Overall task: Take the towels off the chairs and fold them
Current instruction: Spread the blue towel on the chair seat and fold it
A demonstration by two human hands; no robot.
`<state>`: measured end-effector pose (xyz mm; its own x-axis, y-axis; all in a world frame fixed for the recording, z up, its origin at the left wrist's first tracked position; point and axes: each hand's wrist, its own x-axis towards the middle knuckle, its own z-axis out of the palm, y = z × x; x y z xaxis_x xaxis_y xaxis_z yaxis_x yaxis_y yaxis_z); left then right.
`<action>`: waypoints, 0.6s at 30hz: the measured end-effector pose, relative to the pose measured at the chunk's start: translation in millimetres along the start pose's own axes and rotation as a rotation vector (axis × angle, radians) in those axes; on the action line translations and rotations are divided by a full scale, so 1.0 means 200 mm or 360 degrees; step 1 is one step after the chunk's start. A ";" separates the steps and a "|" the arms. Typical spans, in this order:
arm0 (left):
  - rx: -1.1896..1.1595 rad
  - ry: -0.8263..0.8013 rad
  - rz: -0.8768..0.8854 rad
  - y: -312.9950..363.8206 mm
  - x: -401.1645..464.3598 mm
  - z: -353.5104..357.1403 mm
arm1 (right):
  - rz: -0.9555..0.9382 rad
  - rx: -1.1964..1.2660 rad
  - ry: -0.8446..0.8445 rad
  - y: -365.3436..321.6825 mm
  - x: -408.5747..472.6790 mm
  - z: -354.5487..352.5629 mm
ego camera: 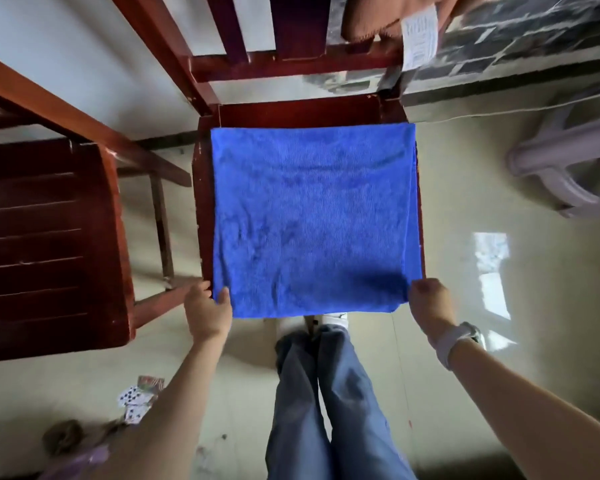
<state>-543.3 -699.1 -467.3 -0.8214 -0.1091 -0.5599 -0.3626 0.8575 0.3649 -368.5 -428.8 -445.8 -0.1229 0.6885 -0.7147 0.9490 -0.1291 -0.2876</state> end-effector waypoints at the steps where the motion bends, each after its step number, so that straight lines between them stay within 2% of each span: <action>1: 0.0032 0.0007 -0.0012 -0.04 -0.02 0.02 | 0.0044 0.0052 -0.0007 0.04 -0.03 0.02; 6: 0.0066 -0.0019 -0.0079 -0.11 0.01 0.08 | 0.0216 0.0508 -0.0074 0.09 -0.07 0.13; 11: 0.0028 -0.0026 -0.0112 -0.02 -0.02 0.06 | 0.0329 0.0663 -0.0034 0.08 -0.09 0.16; 14: -0.0177 -0.0020 -0.0199 0.01 -0.08 0.04 | 0.0172 0.0540 -0.0075 0.10 -0.12 0.12; 18: -0.0426 -0.0099 -0.0308 0.04 -0.16 0.02 | -0.0052 0.0429 0.0143 0.17 -0.13 0.05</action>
<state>-517.5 -686.9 -450.5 -0.7007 -0.2191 -0.6790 -0.6188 0.6604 0.4255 -335.0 -458.6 -443.4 -0.1147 0.7546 -0.6461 0.8321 -0.2823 -0.4774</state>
